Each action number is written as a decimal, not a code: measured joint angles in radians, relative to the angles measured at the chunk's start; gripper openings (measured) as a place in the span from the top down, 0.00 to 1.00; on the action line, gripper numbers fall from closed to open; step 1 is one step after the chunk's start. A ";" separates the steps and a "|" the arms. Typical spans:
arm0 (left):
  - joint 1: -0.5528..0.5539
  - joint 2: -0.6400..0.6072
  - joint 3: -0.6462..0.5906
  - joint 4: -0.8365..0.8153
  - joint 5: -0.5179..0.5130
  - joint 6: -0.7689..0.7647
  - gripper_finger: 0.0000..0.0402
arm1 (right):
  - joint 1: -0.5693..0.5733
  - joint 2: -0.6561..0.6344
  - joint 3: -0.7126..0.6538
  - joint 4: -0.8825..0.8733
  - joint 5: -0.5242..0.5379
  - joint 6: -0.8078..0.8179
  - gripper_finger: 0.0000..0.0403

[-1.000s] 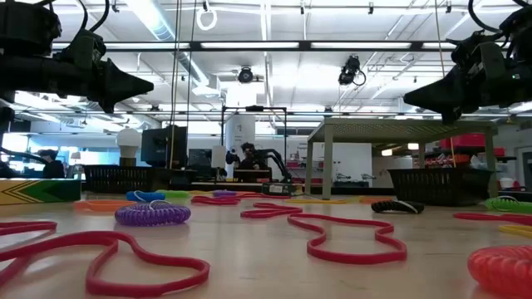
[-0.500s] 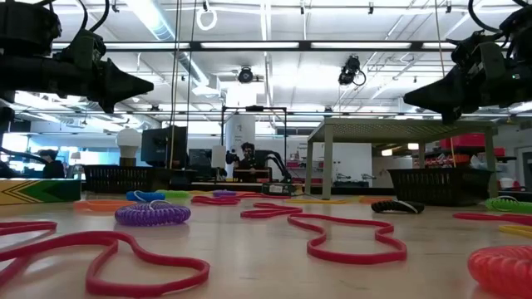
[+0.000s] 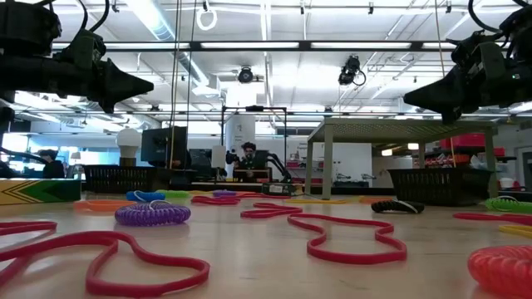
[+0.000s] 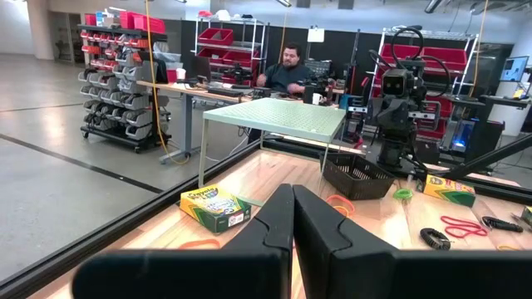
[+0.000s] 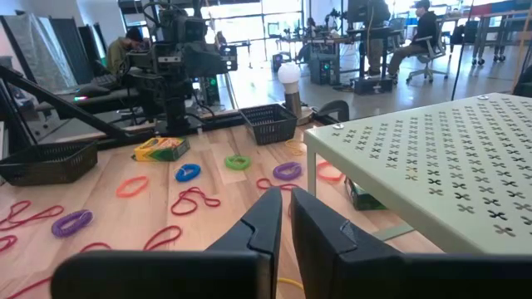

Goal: Pick & Place Office Desk Supplies

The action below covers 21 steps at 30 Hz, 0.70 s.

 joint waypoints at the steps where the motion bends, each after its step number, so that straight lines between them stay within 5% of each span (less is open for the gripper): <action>1: 0.000 0.000 0.000 0.000 0.000 0.000 0.98 | 0.000 0.000 0.000 0.000 0.000 0.000 0.90; 21: 0.000 0.000 0.000 0.000 0.000 0.000 0.98 | 0.000 0.000 0.000 0.021 0.000 0.001 0.90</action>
